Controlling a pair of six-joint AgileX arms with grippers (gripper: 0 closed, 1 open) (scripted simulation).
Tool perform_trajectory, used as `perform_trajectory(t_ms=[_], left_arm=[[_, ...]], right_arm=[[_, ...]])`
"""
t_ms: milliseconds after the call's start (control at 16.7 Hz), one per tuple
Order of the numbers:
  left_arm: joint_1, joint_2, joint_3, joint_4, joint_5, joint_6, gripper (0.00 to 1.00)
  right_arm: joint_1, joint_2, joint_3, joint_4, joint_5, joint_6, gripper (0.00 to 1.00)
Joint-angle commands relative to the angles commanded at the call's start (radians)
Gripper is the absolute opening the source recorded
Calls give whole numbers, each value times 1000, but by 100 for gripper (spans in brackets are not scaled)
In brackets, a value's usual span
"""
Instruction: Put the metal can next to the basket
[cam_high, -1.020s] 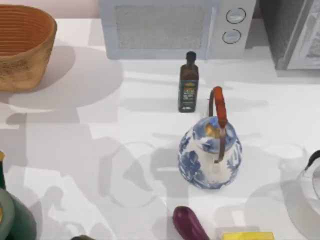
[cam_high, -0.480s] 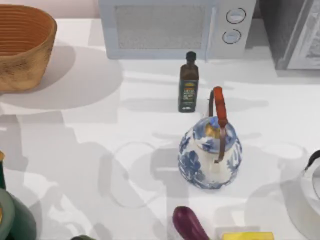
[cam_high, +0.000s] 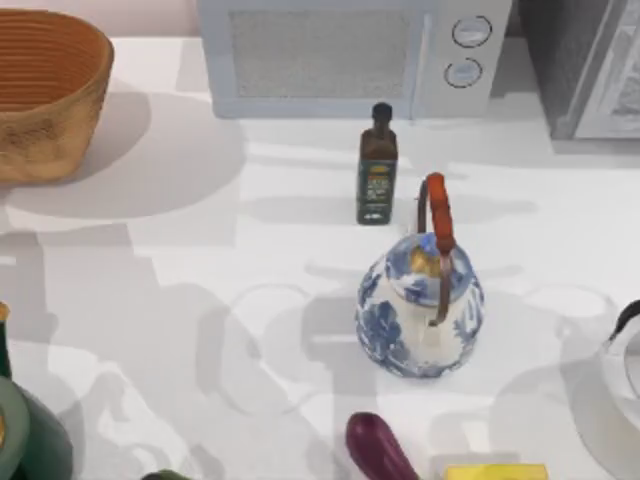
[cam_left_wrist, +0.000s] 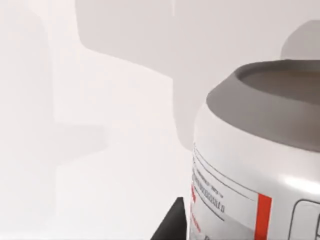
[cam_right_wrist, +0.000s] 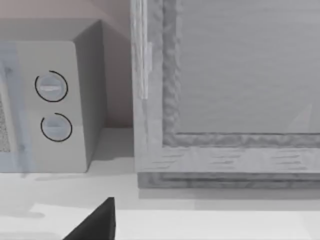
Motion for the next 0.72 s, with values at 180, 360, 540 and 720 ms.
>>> perform_trajectory(t_ms=[180, 360, 540, 720], left_arm=[[-17, 7, 11, 15, -2, -19, 0], [-17, 7, 11, 15, -2, -19, 0], [-17, 7, 11, 15, -2, -19, 23], [-17, 7, 11, 15, -2, -19, 45]], right_arm=[[0, 0, 0, 0, 0, 0, 100], [0, 0, 0, 0, 0, 0, 100], [0, 0, 0, 0, 0, 0, 100], [0, 0, 0, 0, 0, 0, 100]])
